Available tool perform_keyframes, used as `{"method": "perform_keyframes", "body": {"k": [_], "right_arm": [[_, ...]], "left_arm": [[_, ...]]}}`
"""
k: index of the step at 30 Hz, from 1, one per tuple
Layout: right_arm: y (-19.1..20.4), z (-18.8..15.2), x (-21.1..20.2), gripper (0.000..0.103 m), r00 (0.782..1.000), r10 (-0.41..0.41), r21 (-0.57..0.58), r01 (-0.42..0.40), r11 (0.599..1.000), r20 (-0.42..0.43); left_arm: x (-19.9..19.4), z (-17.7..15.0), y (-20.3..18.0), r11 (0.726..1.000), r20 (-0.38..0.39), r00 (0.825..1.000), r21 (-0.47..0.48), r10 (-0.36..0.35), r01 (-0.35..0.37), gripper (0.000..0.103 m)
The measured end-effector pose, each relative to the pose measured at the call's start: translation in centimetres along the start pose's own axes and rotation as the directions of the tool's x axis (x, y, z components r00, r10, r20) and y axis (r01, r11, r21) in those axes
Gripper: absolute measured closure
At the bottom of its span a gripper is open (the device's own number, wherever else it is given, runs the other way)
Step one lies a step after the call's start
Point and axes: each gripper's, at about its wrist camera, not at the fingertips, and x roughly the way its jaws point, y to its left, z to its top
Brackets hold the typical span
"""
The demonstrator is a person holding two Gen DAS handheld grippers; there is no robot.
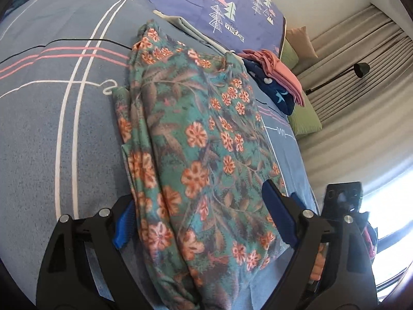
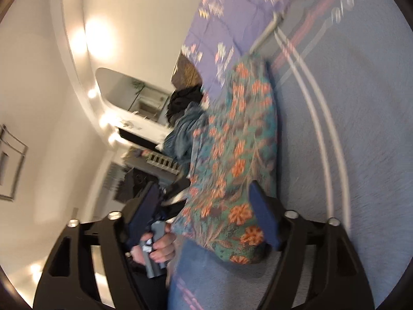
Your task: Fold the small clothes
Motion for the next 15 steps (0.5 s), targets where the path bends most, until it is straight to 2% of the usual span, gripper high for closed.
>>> {"method": "perform_keyframes", "body": {"k": [1,3,5,7,13,15], "right_arm": [[0.3,0.6,-0.5,0.019,1.0,-0.006,-0.011,0.006,1.0,0.023],[0.2,1.9,-0.5,0.019,0.998,-0.067,0.003,0.067,0.998,0.018],[-1.0,3.6,1.3,0.019,0.986,-0.145,0.053,0.149,0.987,-0.078],[-2.4,4.8,3.9,0.019,0.966,-0.169,0.095,0.19,0.977,-0.196],[-2.5,7.4,10.3,0.019,0.928,-0.204,0.051,0.231,0.972,-0.31],[-2.4,8.1,12.1,0.019,0.924,-0.215,0.003,0.228,0.974,-0.317]], "left_arm": [[0.0,0.2,0.2,1.0,0.002,1.0,-0.005,-0.018,0.018,0.016],[0.2,0.8,0.6,0.999,0.004,0.999,-0.012,-0.047,0.048,0.016],[0.8,1.5,0.7,0.998,0.003,0.998,-0.01,-0.068,0.068,0.016],[1.3,2.1,0.7,0.997,0.0,0.997,-0.001,-0.078,0.078,0.016],[2.2,3.1,1.0,0.991,0.022,0.993,0.056,-0.12,0.118,0.016],[2.3,3.2,1.0,0.989,0.021,0.992,0.075,-0.128,0.126,0.016]]}}
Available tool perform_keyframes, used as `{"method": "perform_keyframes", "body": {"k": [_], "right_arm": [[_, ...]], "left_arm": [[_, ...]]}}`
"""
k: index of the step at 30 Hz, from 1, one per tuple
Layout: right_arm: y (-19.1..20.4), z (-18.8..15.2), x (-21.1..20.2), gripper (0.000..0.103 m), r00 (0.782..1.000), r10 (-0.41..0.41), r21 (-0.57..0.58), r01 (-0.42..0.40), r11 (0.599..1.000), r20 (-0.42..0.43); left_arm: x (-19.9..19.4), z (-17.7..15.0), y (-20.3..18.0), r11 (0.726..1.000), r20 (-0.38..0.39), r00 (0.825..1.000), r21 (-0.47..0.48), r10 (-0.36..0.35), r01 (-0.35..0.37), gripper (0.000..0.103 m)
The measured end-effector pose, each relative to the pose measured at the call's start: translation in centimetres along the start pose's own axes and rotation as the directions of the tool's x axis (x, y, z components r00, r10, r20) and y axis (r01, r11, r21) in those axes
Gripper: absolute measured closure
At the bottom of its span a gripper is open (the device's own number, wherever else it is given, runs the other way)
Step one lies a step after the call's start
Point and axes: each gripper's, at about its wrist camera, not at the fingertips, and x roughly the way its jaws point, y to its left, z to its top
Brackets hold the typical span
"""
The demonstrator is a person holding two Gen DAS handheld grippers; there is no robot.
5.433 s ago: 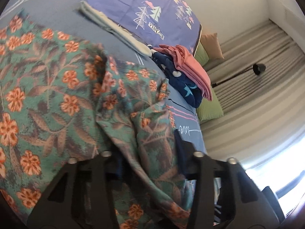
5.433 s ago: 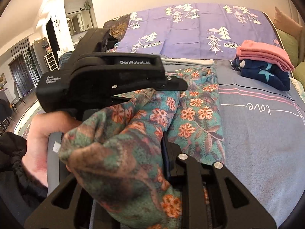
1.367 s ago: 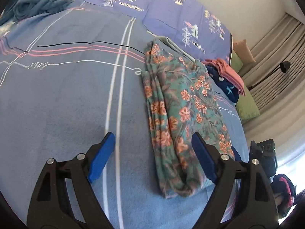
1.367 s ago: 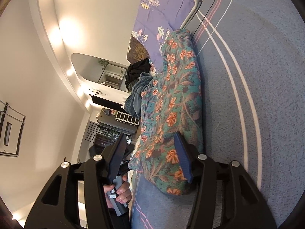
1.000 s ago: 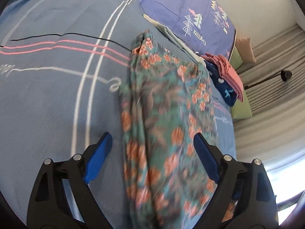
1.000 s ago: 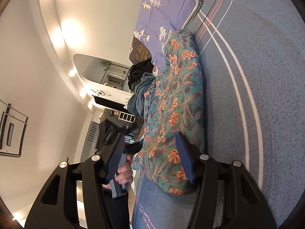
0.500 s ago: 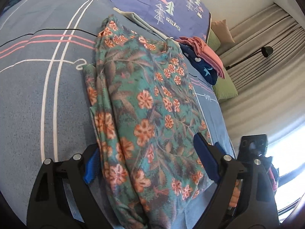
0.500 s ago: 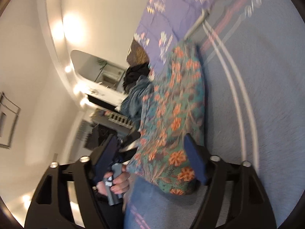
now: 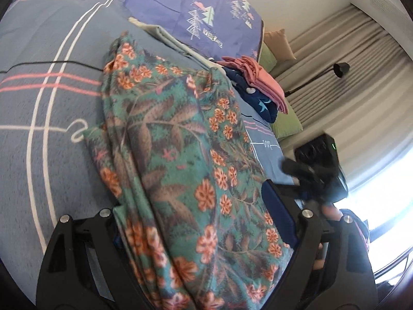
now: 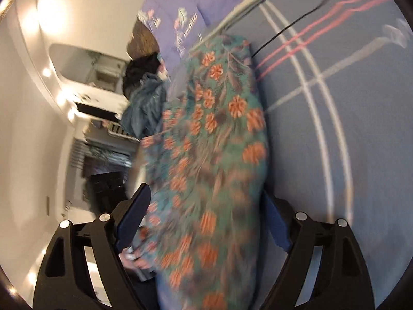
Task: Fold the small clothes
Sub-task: 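Grasp the folded shirt bundle with both grippers and lift it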
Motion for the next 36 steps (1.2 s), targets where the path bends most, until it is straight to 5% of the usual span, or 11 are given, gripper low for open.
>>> {"method": "perform_keyframes", "body": {"k": [6,10,11,15,22,28,36], "right_arm": [[0.3,3.3,2.4,0.023,0.999,0.003,-0.077,0.0,0.997,0.034],[-0.2,2.8,2.6,0.051,0.995,-0.037,-0.099,0.047,0.994,0.095],[-0.6,2.6,2.6,0.06,0.994,-0.04,-0.092,0.049,0.995,0.103],[-0.9,2.3,2.4,0.064,0.992,-0.028,-0.101,0.04,0.994,0.121],[-1.4,1.8,1.5,0.089,0.983,-0.055,-0.095,0.072,0.993,0.175],[1.5,1.3,0.9,0.093,0.959,-0.117,-0.208,0.174,0.962,0.26],[4.3,2.1,-3.3,0.094,0.924,-0.039,-0.223,0.133,0.966,0.38]], "left_arm": [[0.3,1.6,1.4,0.999,0.023,0.999,-0.029,-0.039,0.039,0.029],[0.4,2.1,2.9,0.995,0.047,0.999,-0.095,-0.025,0.029,0.058],[0.3,2.0,2.8,0.995,0.054,0.998,-0.09,-0.031,0.036,0.058],[0.6,1.7,1.9,0.999,0.053,0.999,-0.042,-0.005,0.007,0.059],[0.1,1.3,2.0,0.994,0.117,0.989,-0.055,-0.091,0.098,0.075],[-0.4,1.5,0.3,0.999,0.144,0.989,0.016,-0.041,0.039,0.078],[-1.0,3.9,-5.0,0.992,0.185,0.981,0.119,-0.065,0.044,0.079]]}}
